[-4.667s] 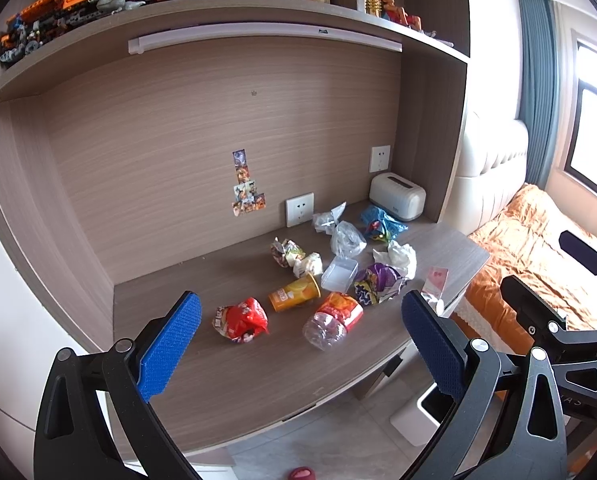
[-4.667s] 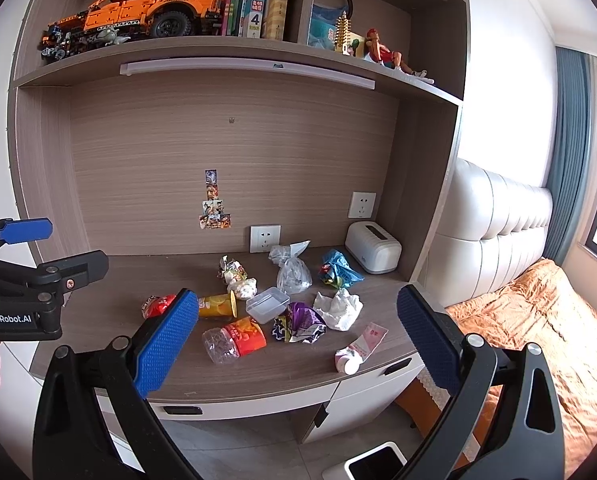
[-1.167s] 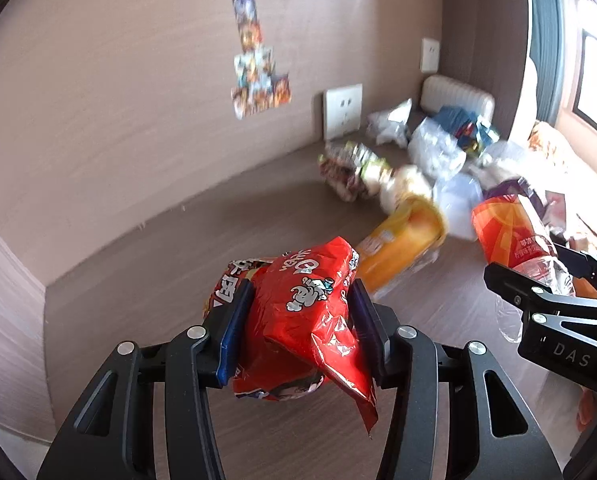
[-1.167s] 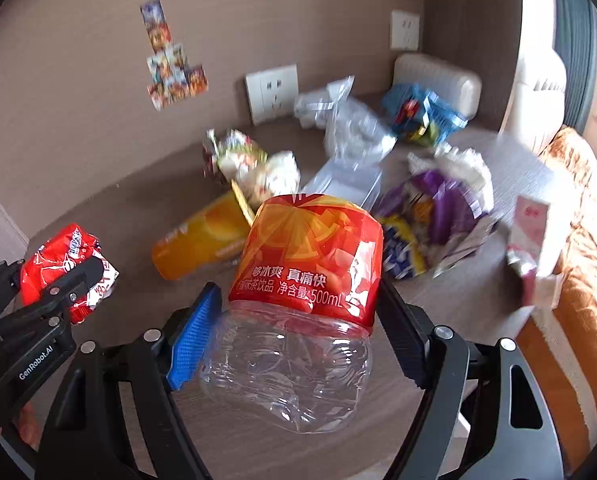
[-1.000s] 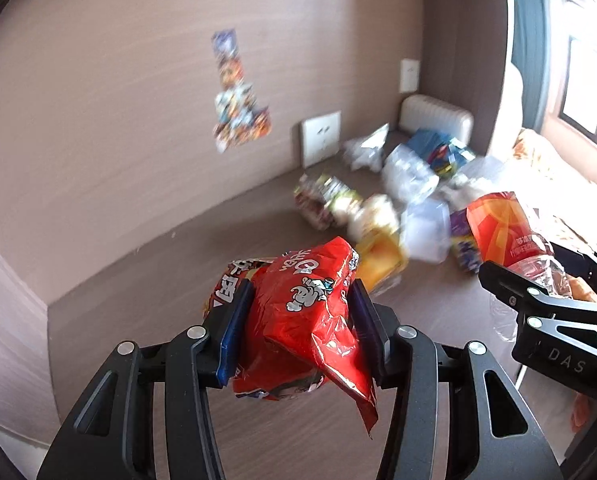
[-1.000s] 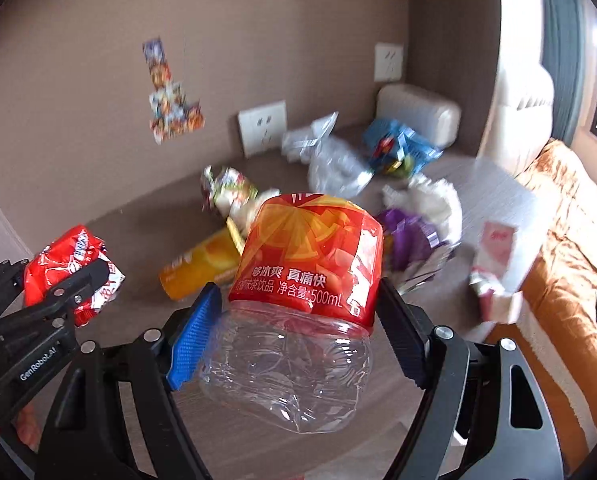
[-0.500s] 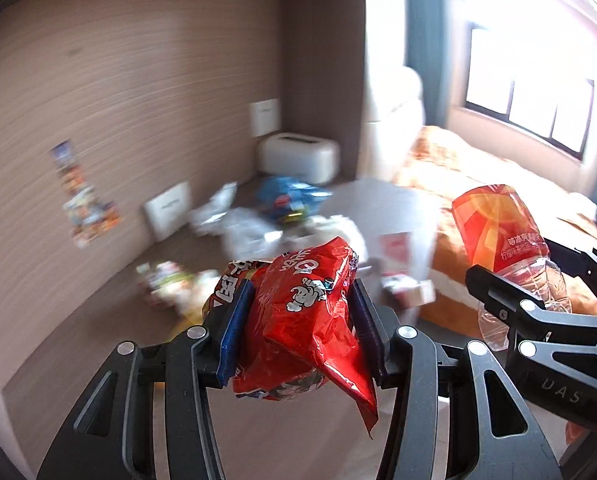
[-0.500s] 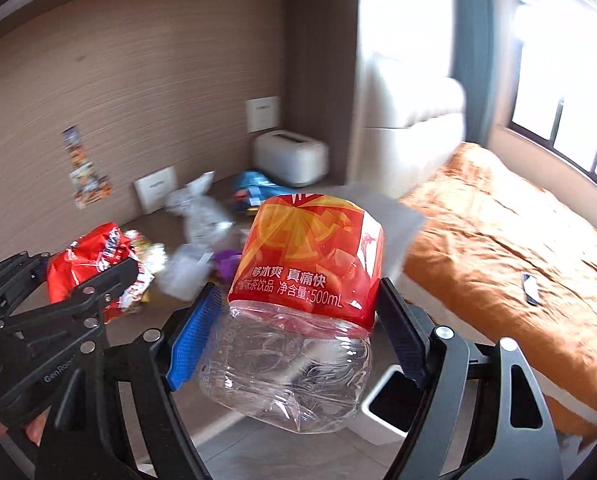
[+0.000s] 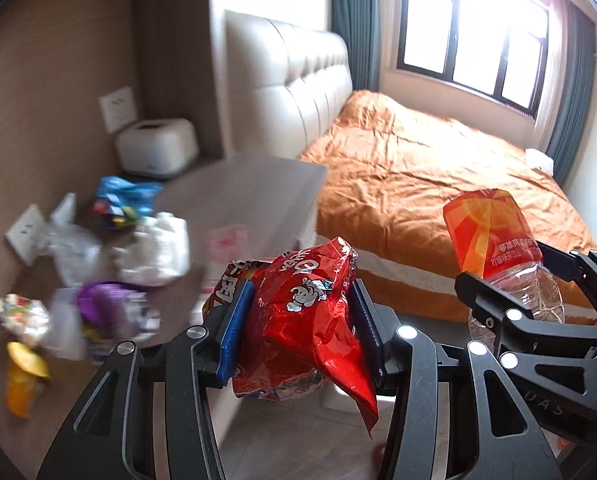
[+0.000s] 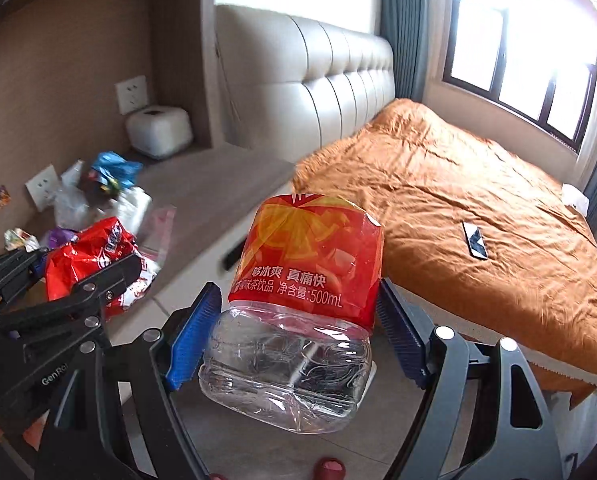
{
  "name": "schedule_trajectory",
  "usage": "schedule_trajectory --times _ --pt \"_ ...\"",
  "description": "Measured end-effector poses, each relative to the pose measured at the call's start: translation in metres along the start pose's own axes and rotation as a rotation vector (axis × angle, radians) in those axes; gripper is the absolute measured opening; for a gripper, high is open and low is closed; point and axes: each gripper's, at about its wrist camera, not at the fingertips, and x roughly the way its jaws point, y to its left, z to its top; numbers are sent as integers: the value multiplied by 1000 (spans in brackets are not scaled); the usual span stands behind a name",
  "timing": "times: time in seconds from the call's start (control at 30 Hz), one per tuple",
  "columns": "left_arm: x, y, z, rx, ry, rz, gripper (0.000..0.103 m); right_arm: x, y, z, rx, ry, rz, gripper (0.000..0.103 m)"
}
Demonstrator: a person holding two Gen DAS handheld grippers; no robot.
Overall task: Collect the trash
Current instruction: 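Carry the red bag and clear bottle over the white trash bin, then open the left tool over the bin while the right tool releases the bottle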
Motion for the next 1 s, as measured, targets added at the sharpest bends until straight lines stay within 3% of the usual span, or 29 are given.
schedule_trajectory --times 0.3,0.5,0.77,1.0 --pt "142 -81 -31 6 152 -22 49 102 -89 -45 -45 140 -11 79" --pt "252 -120 -85 56 251 -52 49 176 -129 -89 -29 177 -11 79" --pt "370 -155 -167 144 324 -120 49 285 -149 -159 -39 228 30 79" --pt "445 -164 -239 177 401 -193 50 363 -151 -226 -59 300 89 79"
